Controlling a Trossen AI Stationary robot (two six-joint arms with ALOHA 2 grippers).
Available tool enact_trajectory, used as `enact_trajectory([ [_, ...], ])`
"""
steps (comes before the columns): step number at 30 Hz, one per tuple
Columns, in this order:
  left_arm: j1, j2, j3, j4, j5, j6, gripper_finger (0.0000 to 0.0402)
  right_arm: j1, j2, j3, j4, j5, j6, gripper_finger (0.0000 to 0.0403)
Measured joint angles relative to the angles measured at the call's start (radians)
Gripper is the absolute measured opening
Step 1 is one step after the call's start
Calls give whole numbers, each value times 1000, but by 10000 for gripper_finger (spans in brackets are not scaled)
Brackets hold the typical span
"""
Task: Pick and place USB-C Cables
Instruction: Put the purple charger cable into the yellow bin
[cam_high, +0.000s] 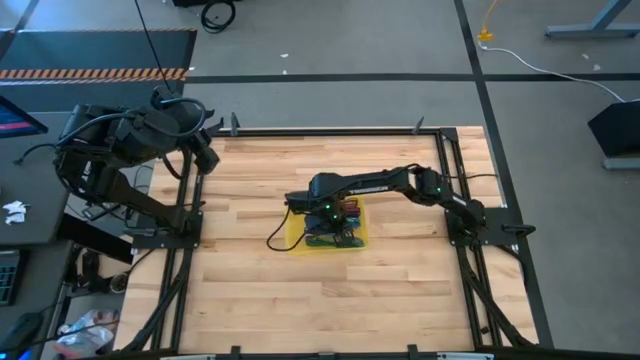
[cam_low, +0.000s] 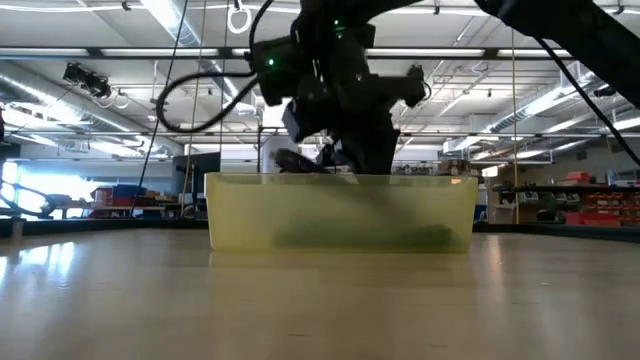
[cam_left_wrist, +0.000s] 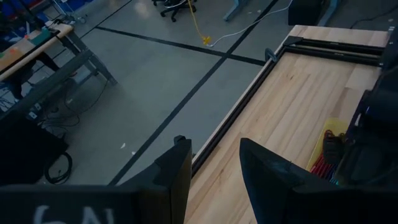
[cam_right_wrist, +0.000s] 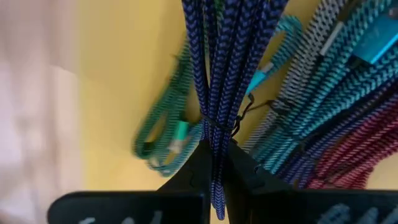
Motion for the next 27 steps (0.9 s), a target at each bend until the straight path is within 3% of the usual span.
enact_trajectory([
  [22, 0, 0, 0, 0, 23, 16, 142, -27, 38, -133, 4, 32, 46, 18],
  [27, 0, 0, 0, 0, 23, 17, 142, -19, 38, -135, 10, 36, 46, 64],
])
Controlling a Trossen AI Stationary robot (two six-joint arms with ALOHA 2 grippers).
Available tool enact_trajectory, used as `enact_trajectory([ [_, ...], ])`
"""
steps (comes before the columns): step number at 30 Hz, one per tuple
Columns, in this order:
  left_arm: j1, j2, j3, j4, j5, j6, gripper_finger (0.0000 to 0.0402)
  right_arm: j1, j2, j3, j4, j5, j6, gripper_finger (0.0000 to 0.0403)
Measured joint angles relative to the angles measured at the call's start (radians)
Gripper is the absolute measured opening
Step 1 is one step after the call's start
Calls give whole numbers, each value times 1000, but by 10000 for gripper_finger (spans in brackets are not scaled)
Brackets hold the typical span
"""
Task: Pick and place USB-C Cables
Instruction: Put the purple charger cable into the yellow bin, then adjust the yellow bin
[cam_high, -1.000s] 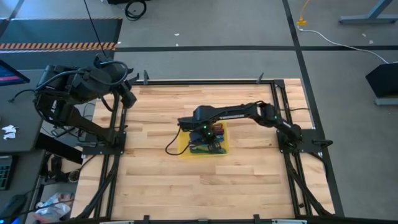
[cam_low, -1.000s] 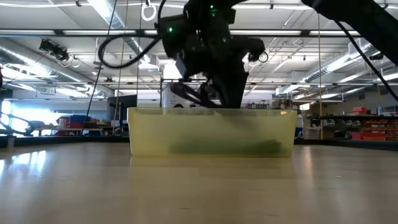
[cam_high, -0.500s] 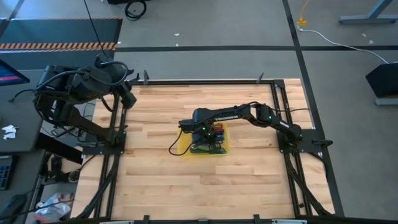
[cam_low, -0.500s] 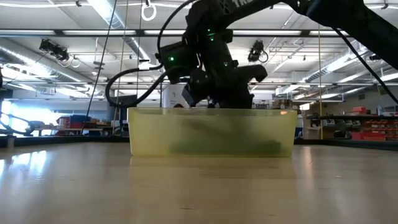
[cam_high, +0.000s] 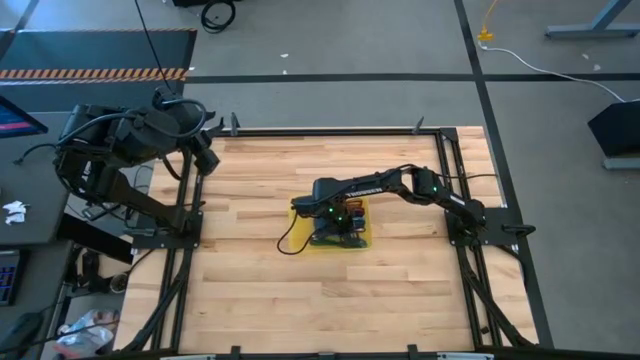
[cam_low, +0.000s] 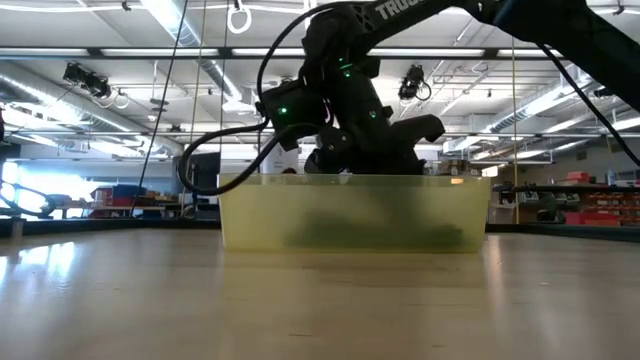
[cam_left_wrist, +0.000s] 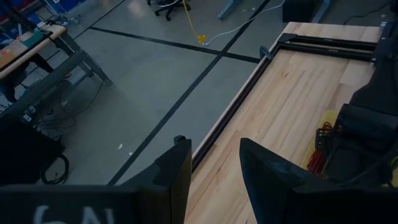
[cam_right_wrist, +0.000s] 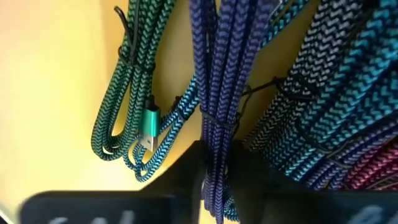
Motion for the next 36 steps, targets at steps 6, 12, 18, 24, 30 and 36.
enact_trajectory([
  [6, 0, 0, 0, 0, 0, 1, 142, 1, 0, 14, -54, 0, 13, 131],
  [12, 0, 0, 0, 0, 0, 1, 142, -1, 0, 112, -117, 4, 23, 154],
  [18, 0, 0, 0, 0, 0, 3, 142, -1, -19, 267, -96, 48, 11, 154],
  [24, 0, 0, 0, 0, 0, 7, 142, -39, -21, 420, 17, 158, -4, 153],
  [30, 0, 0, 0, 0, 2, 11, 142, -117, -29, 424, 98, 163, 5, 153],
  [36, 0, 0, 0, 0, 23, 10, 142, -174, -29, 408, 79, 138, 17, 154],
])
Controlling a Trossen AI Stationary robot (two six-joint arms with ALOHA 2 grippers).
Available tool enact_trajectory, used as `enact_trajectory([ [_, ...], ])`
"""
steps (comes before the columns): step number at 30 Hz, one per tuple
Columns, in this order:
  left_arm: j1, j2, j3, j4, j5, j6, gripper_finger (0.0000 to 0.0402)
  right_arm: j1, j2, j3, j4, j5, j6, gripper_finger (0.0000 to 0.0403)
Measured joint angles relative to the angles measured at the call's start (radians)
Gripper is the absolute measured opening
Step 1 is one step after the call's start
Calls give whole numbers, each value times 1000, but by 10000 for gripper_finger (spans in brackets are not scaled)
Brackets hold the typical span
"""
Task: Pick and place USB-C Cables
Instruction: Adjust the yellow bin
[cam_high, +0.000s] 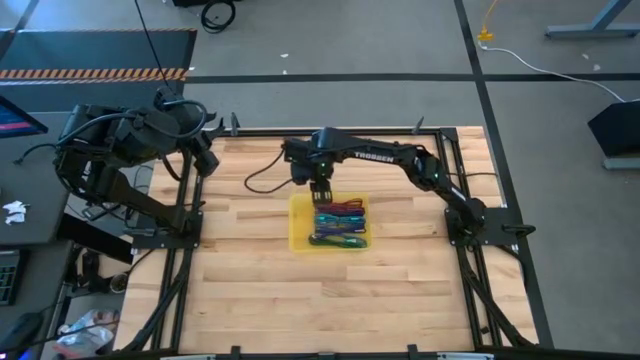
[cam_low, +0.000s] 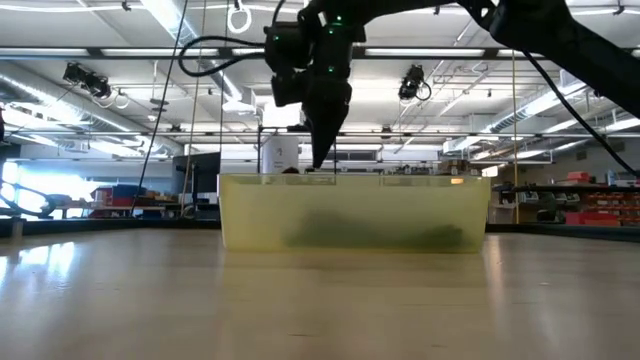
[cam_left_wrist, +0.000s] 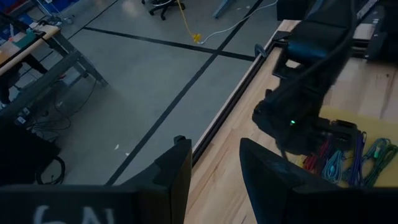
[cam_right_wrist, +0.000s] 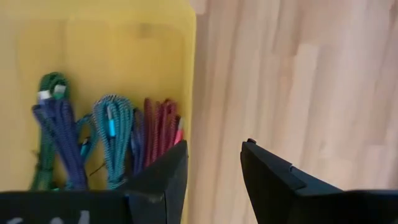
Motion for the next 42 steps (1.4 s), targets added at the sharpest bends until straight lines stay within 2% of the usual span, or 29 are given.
enact_trajectory([
  [4, 0, 0, 0, 0, 0, 0, 142, -11, 0, -31, -18, -58, 9, 154],
  [24, 0, 0, 0, 0, 0, 0, 142, -6, -1, -262, 126, -63, -15, 148],
  [29, 0, 0, 0, 0, 0, -1, 142, -6, -1, -302, 160, -63, -12, 111],
  [36, 0, 0, 0, 0, 0, -1, 142, -7, -1, -323, 194, -63, -22, 16],
  [42, 0, 0, 0, 0, 0, -3, 142, -6, -1, -323, 250, -47, -28, 10],
])
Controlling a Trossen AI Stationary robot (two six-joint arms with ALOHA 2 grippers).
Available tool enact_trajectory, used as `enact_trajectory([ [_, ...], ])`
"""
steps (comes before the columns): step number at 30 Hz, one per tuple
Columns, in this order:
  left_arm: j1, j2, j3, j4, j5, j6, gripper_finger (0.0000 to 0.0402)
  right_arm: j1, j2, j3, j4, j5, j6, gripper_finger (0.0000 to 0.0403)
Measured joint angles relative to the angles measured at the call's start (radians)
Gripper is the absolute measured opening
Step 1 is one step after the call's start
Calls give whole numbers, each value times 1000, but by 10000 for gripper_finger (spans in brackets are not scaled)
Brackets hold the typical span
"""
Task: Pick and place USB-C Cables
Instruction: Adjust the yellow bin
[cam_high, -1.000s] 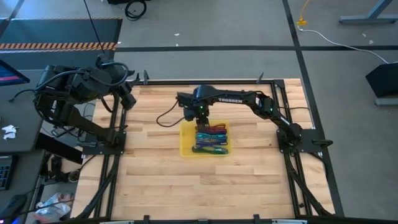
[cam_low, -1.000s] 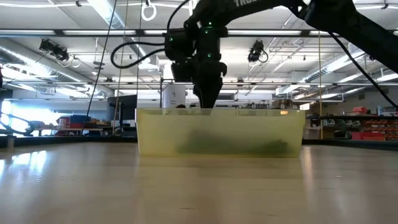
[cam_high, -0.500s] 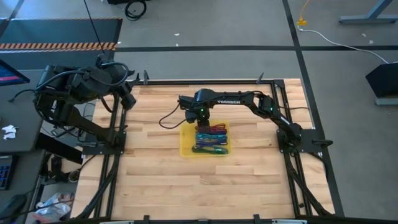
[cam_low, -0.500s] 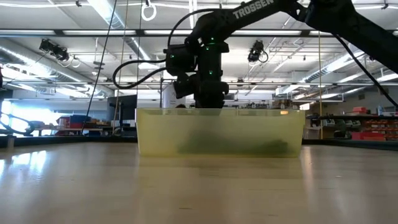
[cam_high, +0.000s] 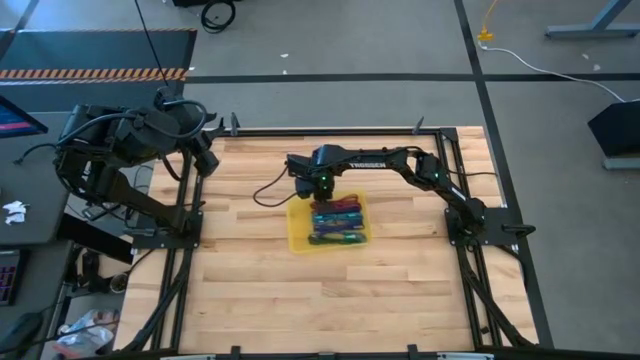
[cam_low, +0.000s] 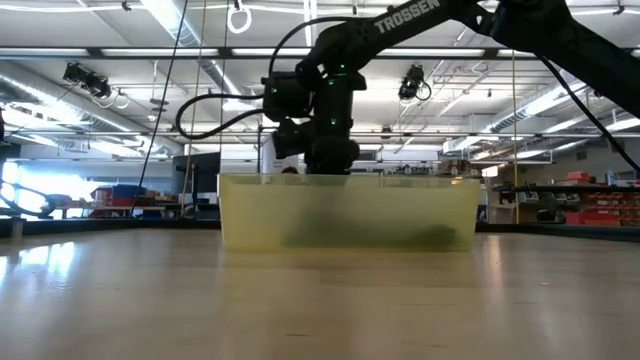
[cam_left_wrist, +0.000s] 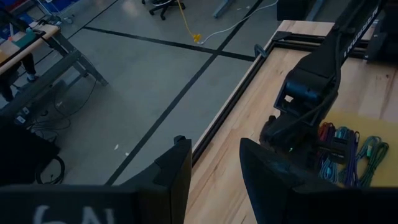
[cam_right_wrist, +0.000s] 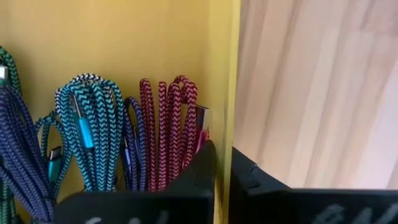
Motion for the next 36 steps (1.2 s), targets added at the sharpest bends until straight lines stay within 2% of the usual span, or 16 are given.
enact_trajectory([
  [17, 0, 0, 0, 0, 0, 2, 142, -71, 0, 0, 49, -1, 64, 3],
  [26, 0, 0, 0, 0, 0, 18, 142, -19, 0, 0, 57, -17, 49, 2],
  [36, 0, 0, 0, 0, 0, 17, 142, -31, 0, 0, 56, -15, 62, 18],
])
